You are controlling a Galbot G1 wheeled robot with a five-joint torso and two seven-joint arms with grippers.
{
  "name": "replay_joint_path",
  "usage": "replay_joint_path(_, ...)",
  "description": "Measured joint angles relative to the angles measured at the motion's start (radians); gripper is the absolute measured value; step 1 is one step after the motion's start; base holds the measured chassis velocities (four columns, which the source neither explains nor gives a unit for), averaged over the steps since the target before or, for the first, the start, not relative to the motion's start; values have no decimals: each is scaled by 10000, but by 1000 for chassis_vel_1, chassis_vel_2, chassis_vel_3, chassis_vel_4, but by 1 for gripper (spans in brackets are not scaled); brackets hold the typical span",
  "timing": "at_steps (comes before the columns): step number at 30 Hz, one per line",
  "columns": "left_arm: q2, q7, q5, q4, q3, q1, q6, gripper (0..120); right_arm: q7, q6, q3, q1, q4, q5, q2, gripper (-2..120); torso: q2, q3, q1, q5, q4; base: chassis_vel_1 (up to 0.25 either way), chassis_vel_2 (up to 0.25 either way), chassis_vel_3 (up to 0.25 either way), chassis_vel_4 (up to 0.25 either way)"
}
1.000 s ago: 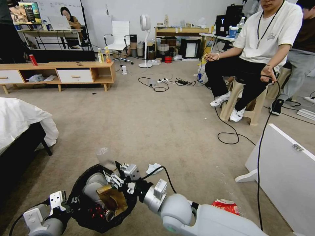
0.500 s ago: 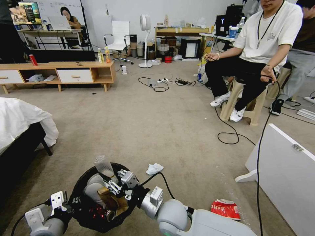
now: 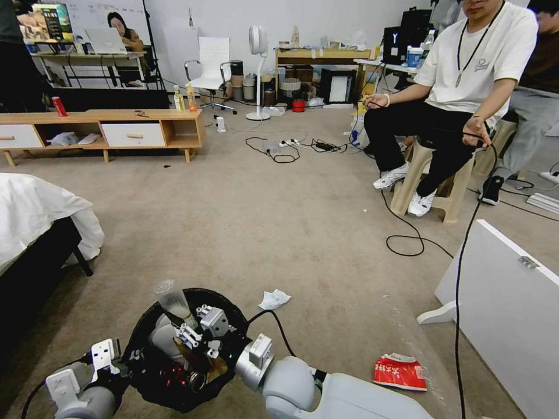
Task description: Pick up the trash bin and place the garbage on the floor into it.
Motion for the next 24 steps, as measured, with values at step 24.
replay_joint_path(24,-4,3,-16,-24,-22,5,0,2,-17,8,-193,-101,-283,-40,-286,27,0,0,0,1,0,0,0,0,0)
